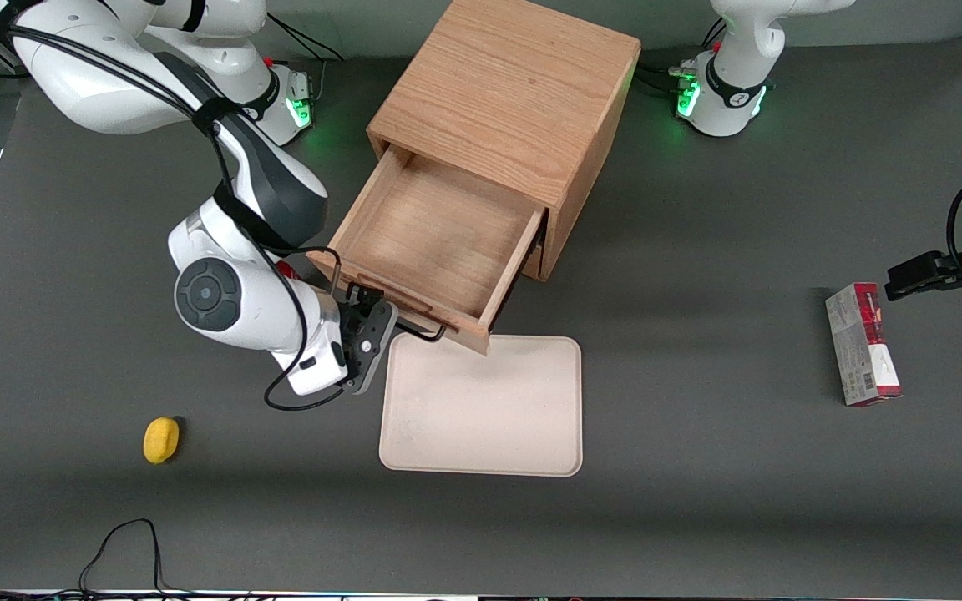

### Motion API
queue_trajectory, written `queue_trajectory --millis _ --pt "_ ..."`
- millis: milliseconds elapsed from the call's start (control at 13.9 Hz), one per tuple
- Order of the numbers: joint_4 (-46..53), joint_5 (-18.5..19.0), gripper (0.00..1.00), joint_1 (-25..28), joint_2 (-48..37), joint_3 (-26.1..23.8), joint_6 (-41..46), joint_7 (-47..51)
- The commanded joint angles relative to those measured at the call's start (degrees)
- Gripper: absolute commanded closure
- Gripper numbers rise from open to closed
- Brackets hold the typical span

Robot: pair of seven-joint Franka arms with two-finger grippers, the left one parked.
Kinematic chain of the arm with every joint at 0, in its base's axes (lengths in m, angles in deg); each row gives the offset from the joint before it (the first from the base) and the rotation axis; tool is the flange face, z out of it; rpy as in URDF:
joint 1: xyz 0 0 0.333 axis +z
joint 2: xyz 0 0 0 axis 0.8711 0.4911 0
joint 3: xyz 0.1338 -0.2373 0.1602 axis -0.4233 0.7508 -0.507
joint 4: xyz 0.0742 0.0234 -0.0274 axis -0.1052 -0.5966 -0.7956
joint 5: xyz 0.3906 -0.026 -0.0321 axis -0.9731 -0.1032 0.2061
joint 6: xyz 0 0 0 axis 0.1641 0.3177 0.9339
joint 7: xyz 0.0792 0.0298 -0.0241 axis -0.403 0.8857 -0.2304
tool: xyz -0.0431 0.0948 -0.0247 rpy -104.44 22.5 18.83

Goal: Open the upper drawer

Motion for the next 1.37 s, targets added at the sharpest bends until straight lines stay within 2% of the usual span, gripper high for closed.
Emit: queue_trajectory --millis 0,361,577,722,794,938,1010,1227,1299 --pt "5.08 1.54 0.0 0.69 1.64 1.61 0.39 -0.8" --pt "7.63 1.62 0.0 0.6 1.56 2.67 0.3 -0.63" --pt "13.6 2.59 0.0 0.07 0.42 4.25 0.56 -1.24" --pt "11.52 1.54 0.0 -2.55 -5.18 4.34 1.61 -0.9" --pt "9.94 -0.9 0.0 -3.52 -8.17 5.73 1.79 0.07" --pt "7.3 -10.28 0.0 -2.92 -15.29 14.66 8.77 7.15" --pt "5.11 -12.16 0.0 -2.74 -18.71 17.49 11.69 10.07" --pt "-9.26 -12.79 0.0 -2.66 -31.53 25.15 12.17 12.37" --pt "-14.89 -12.79 0.0 -2.65 -36.19 25.95 11.73 16.21"
